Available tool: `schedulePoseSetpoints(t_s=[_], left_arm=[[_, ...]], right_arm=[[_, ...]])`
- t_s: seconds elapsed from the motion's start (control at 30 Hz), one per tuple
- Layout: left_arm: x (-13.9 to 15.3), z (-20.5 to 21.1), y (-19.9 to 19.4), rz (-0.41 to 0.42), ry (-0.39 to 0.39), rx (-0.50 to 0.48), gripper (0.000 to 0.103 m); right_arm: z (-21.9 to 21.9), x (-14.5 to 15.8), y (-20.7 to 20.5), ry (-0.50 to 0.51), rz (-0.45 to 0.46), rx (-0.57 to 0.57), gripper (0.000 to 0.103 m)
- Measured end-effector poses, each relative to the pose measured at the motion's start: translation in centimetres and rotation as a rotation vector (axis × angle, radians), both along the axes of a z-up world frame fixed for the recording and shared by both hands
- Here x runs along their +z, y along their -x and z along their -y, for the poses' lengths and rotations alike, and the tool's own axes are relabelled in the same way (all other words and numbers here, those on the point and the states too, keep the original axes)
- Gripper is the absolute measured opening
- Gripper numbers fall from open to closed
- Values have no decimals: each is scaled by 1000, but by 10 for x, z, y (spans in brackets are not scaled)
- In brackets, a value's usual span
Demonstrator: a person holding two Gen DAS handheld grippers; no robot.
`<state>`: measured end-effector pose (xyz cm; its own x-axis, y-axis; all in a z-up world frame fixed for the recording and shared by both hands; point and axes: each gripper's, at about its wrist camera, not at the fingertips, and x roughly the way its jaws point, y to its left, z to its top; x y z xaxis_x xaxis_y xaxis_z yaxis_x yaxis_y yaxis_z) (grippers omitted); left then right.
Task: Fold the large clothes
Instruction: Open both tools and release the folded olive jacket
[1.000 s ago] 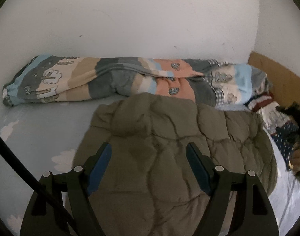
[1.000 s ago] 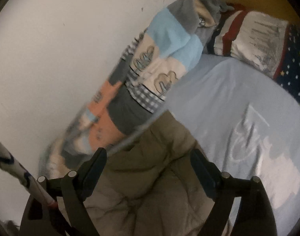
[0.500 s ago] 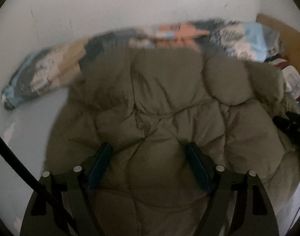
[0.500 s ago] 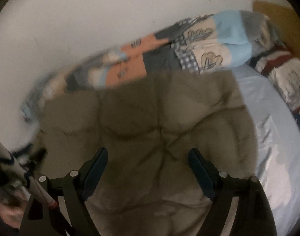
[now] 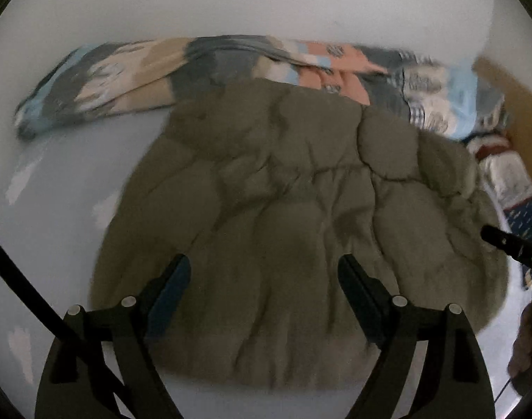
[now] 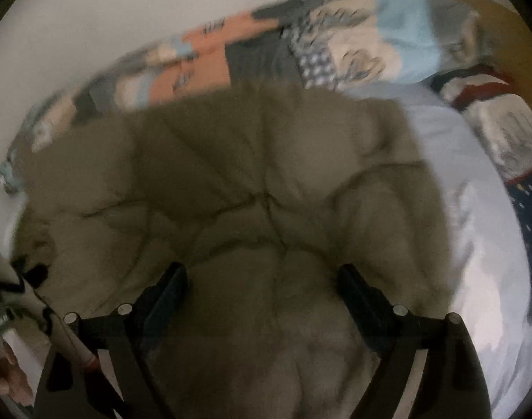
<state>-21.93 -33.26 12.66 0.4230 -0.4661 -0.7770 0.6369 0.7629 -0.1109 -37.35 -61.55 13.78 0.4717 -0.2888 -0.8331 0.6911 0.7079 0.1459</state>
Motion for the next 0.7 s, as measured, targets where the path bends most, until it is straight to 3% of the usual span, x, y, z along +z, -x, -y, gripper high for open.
schedulePoseSetpoints(t_s=[0.07, 0.27, 0.4, 0.53, 0.7], left_arm=[[1, -31, 16, -36, 41, 42, 86], [-6, -101, 45, -81, 83, 142, 86], [-21, -140, 27, -162, 146, 207, 86], [-39, -167, -12, -304, 191, 280, 86], [-39, -178, -28, -318, 231, 334, 86]], right_arm=[[-9, 13, 23, -7, 39, -46, 91], [-48, 23, 102, -167, 168, -196, 91], [-63, 13, 157, -298, 286, -330, 91], [-55, -4, 207, -409, 371, -438, 91], [-22, -14, 233, -462, 422, -538, 91]])
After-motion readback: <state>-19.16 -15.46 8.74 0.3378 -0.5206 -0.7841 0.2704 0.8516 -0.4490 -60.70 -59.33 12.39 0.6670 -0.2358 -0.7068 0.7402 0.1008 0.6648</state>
